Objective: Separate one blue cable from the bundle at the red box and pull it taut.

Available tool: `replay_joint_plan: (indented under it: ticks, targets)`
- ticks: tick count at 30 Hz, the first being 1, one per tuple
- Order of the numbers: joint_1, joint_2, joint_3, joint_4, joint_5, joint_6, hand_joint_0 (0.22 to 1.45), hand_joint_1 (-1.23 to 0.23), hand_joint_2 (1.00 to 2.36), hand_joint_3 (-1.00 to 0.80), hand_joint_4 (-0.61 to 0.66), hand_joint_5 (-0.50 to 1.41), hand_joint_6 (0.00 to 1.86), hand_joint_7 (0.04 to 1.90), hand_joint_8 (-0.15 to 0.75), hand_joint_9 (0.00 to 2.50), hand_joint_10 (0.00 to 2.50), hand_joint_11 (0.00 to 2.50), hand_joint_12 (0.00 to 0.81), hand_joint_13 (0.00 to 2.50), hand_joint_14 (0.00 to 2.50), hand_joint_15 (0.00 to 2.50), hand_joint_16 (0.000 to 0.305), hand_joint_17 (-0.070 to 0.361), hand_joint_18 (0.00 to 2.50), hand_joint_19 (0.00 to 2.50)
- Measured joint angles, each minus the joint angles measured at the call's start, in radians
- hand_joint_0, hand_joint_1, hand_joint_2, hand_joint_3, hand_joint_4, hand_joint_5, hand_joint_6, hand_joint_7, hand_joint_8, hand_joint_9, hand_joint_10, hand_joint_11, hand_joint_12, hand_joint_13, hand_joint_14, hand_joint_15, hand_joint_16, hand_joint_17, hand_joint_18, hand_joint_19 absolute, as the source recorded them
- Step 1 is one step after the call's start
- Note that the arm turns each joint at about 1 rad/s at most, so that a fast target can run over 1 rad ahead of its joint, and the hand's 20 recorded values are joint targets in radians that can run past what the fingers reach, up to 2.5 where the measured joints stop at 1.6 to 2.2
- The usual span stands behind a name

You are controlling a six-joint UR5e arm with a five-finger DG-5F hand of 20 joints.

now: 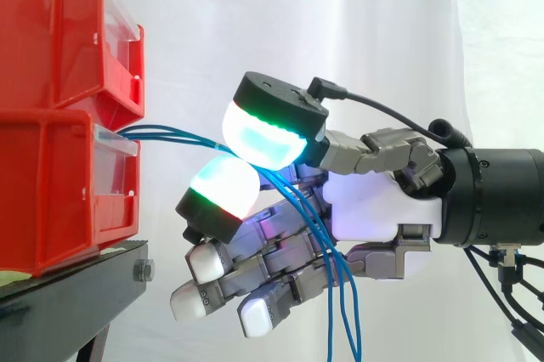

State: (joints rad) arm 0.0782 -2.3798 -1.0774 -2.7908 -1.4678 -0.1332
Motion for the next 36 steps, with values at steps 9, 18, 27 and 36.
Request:
replay_joint_plan:
  ticks: [9, 18, 27, 36]
  targets:
    - [0.000, 0.000, 0.000, 0.003, 0.004, -0.008, 0.52, -0.79, 1.00, -0.50, 0.20, -0.17, 0.91, 1.04, 0.371, 0.85, 0.02, 0.76, 0.402, 0.60, 0.01, 0.31, 0.055, 0.124, 0.86, 0.53]
    - [0.001, 0.000, 0.000, 0.004, 0.004, -0.008, 0.47, -0.54, 1.00, -0.50, 0.22, -0.16, 0.87, 0.97, 0.390, 0.91, 0.01, 0.74, 0.430, 0.63, 0.01, 0.33, 0.060, 0.134, 0.90, 0.59]
    - [0.002, 0.000, 0.000, 0.004, 0.004, -0.008, 0.62, -0.61, 1.01, -0.40, 0.16, -0.16, 0.85, 1.07, 0.321, 0.89, 0.02, 0.71, 0.392, 0.61, 0.01, 0.36, 0.052, 0.117, 0.83, 0.68]
    - [0.002, 0.000, 0.001, 0.004, 0.004, -0.008, 0.67, -0.86, 1.01, -0.28, 0.12, -0.18, 0.86, 1.11, 0.340, 0.83, 0.02, 0.76, 0.398, 0.59, 0.01, 0.35, 0.052, 0.118, 0.83, 0.62]
